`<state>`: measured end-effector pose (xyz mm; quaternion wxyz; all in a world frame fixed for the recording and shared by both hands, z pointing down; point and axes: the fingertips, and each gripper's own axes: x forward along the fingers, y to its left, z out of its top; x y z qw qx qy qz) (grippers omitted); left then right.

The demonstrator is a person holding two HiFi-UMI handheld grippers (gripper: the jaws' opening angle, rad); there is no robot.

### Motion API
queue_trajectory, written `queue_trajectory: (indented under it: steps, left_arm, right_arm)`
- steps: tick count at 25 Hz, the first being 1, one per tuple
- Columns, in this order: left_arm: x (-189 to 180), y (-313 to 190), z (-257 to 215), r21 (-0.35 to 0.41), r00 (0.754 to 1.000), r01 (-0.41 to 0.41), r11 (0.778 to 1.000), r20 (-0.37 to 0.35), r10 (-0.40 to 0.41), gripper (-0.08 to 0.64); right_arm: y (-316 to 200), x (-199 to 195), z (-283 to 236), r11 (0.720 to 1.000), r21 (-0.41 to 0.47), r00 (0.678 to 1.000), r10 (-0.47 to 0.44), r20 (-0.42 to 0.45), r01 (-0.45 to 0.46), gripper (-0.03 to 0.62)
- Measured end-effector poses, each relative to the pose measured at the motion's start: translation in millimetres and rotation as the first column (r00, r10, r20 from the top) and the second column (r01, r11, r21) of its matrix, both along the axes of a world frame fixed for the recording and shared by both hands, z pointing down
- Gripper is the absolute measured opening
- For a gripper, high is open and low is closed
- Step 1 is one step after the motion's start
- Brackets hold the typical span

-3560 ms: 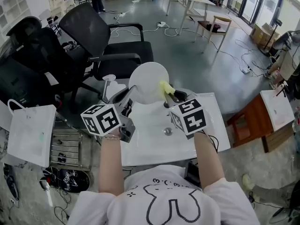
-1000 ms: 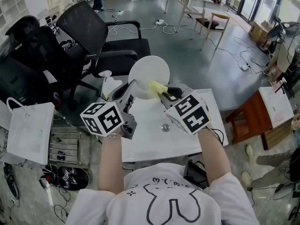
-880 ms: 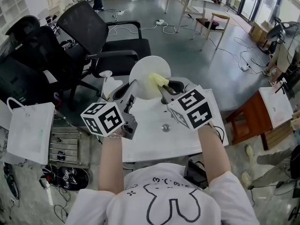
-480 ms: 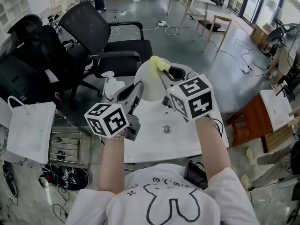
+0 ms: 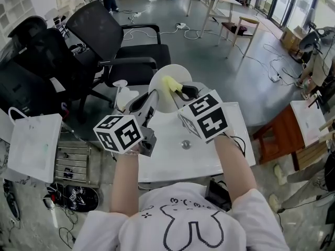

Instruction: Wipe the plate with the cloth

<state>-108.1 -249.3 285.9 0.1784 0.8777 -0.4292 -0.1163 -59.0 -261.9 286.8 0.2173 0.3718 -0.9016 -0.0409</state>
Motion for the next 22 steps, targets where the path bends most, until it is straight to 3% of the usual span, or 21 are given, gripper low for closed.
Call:
queue_trajectory:
  steps: [13, 17, 22]
  left_arm:
    - [-4, -6, 2, 0.001, 1.000, 0.022, 1.000, 0.010, -0.022, 0.020]
    - [-4, -7, 3, 0.005, 1.000, 0.028, 1.000, 0.008, -0.028, 0.018]
    - [-7, -7, 2, 0.014, 1.000, 0.020, 1.000, -0.004, -0.020, 0.018]
  right_arm:
    - [49, -14, 75, 0.978, -0.164, 0.978, -0.152, -0.141, 0.128, 0.051]
    - [51, -8, 70, 0.973, -0.175, 0.980, -0.169, -0.100, 0.150, 0.051]
    - [36, -1, 28, 0.986, -0.115, 0.992, -0.118, 0.034, 0.121, 0.051]
